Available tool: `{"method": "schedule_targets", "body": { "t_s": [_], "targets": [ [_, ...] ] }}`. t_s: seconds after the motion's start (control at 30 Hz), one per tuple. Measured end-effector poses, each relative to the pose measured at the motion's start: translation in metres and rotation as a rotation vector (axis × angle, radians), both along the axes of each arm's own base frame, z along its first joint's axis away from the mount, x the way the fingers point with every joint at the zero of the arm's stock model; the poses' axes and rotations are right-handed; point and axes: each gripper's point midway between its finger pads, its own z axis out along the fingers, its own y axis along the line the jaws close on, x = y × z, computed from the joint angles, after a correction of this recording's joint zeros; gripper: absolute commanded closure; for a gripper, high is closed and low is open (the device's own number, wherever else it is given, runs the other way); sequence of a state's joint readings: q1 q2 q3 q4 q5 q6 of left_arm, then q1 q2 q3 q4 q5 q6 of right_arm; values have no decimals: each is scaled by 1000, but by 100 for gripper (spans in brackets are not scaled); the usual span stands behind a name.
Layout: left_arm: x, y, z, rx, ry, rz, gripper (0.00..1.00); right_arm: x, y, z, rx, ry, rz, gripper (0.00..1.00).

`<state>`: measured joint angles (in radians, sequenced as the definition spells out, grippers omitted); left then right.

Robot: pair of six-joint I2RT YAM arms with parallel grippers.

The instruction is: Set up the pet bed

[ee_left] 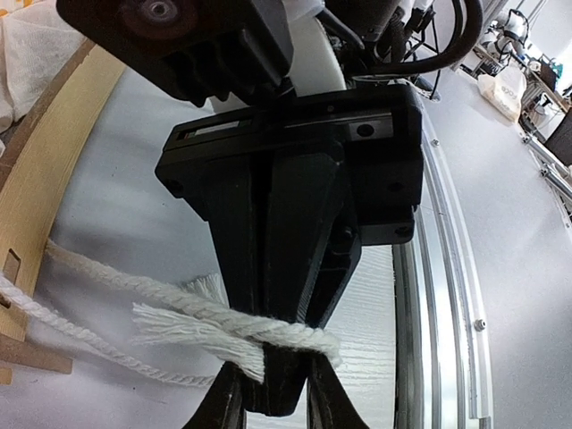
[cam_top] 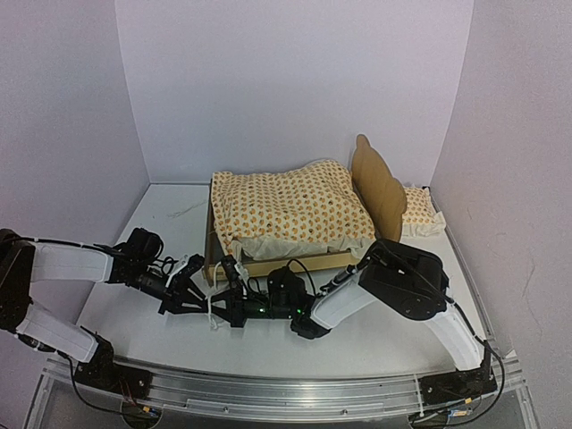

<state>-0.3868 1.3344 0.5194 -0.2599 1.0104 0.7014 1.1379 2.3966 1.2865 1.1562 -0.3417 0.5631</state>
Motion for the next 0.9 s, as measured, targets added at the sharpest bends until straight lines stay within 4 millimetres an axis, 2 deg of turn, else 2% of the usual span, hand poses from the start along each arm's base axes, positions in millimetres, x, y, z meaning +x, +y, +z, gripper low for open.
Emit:
{"method": "schedule_targets", "body": {
  "t_s": [0.13,0.27,0.4,0.7,0.9],
  "targets": [
    [0,7,-3,12,-21,-10,58,8,-1,4,15,29,-33,100],
    [4,11,-3,13,-32,3,65,14,-3,5,19,43,-47,100],
    [9,8,2,-6,-50,10,67,16,-4,6,23,50,-55,100],
    [21,3,7,-24,-97,23,83,17,-3,10,37,50,-54,100],
    [23,3,3,-19,-98,25,83,20,-4,10,36,49,-59,100]
  ]
}}
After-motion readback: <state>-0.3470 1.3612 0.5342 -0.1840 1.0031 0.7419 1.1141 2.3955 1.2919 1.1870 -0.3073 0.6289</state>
